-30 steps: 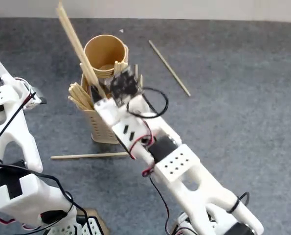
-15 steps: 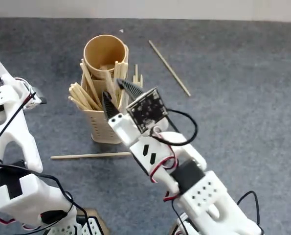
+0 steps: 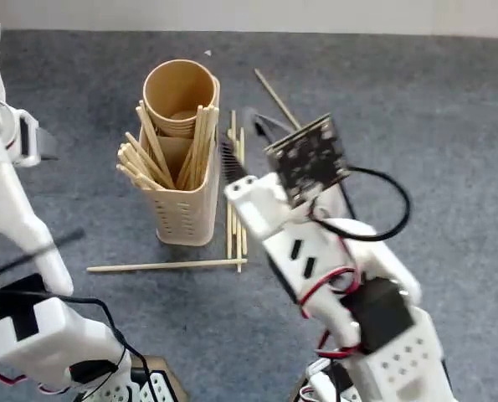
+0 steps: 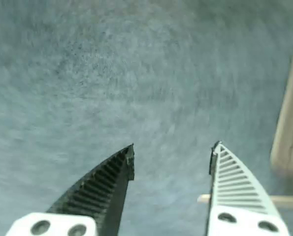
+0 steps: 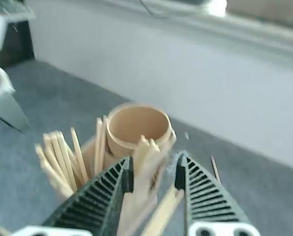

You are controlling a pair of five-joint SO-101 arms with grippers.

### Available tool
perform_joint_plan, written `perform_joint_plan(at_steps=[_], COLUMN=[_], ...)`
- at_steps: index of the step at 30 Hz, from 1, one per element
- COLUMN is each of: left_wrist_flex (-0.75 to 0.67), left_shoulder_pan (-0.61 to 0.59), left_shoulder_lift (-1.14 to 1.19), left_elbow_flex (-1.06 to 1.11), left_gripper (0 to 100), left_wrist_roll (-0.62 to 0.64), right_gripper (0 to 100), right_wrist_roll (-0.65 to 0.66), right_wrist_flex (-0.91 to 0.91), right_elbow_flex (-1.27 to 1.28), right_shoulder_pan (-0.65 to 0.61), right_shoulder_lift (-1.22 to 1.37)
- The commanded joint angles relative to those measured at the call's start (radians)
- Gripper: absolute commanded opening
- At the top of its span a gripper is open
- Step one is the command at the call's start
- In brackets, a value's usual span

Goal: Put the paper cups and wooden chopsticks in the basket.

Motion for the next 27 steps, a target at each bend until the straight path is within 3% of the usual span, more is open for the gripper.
perform_joint_plan(at_steps=[1, 4, 8, 10, 13, 20, 27], left_wrist_flex=[0.040, 0.038, 0.032, 0.031, -0.078, -0.483, -0.701], left_shoulder_pan=[-0.048, -0.048, -0.039, -0.005, 0.051, 0.163, 0.214], left_shoulder_lift=[-0.016, -0.027, -0.107, -0.159, -0.217, -0.236, -0.236], left_elbow_flex=[0.056, 0.295, 0.595, 0.710, 0.860, 1.210, 1.356], left_gripper=[26, 26, 24, 22, 22, 22, 22], left_wrist_roll=[-0.275, -0.591, -0.982, -1.085, -1.092, -1.092, -1.096], right_gripper=[14.8, 14.8, 14.8, 14.8, 14.8, 14.8, 14.8], right_wrist_roll=[0.014, 0.075, 0.097, 0.097, 0.097, 0.091, 0.091], right_wrist_flex=[0.298, 0.378, 0.357, 0.329, 0.272, 0.217, 0.223], right_elbow_flex=[-0.087, -0.008, 0.133, 0.203, 0.286, 0.390, 0.397], right_shoulder_pan=[0.054, 0.094, 0.142, 0.165, 0.208, 0.236, 0.236], right_shoulder_lift=[-0.015, -0.022, -0.022, -0.022, -0.022, -0.022, -0.022])
